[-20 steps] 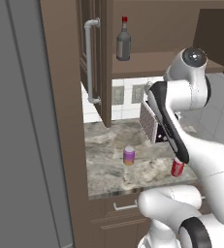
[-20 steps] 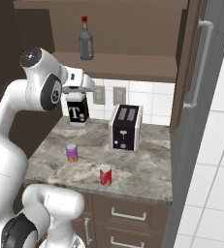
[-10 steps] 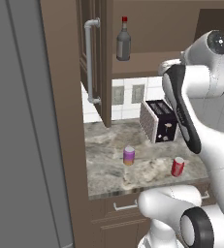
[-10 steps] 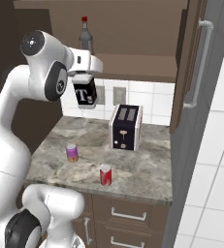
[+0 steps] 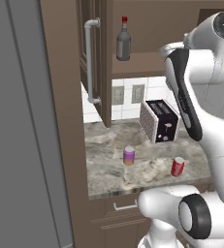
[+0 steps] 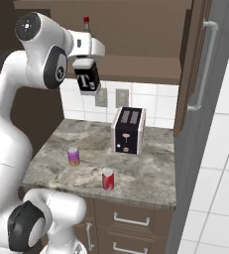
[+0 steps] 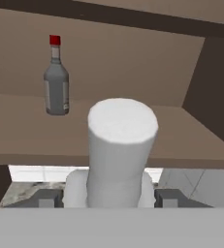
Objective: Sort all alcoholic drinks to one cabinet, and non-alcoholic drinks to the other.
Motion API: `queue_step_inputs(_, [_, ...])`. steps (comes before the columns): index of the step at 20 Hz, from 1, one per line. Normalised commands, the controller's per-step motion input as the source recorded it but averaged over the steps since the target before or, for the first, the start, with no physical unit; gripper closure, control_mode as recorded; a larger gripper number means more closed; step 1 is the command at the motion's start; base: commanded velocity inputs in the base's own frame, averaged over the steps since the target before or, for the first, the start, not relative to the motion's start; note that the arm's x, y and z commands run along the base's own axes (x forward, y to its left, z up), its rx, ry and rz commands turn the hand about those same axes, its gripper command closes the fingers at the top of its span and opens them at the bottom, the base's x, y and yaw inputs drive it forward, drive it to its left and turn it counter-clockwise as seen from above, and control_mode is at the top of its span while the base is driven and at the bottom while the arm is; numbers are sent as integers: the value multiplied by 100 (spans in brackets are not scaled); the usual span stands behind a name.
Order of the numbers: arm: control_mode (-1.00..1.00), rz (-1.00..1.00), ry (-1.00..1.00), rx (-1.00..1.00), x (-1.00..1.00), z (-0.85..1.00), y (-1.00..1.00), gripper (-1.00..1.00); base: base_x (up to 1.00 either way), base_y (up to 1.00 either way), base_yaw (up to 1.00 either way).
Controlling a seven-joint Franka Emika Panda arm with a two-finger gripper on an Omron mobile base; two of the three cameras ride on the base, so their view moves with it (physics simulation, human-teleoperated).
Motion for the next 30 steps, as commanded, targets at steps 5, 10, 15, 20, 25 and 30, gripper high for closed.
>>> queue_step_inputs(5, [-100,0,-9,-1,39,24,0,100,0,0,0])
queue_step_inputs(10, [-100,0,-1,0,62,-4,-1,100,0,0,0])
queue_step_inputs(15, [-100,0,-6,0,61,0,-3,100,0,0,0])
queue_step_inputs(20, [-100,0,-8,0,58,0,-8,100,0,0,0])
queue_step_inputs(25, [-100,0,-1,0,66,-8,-9,100,0,0,0])
queue_step_inputs(30, [-100,0,0,0,54,-4,-21,100,0,0,0])
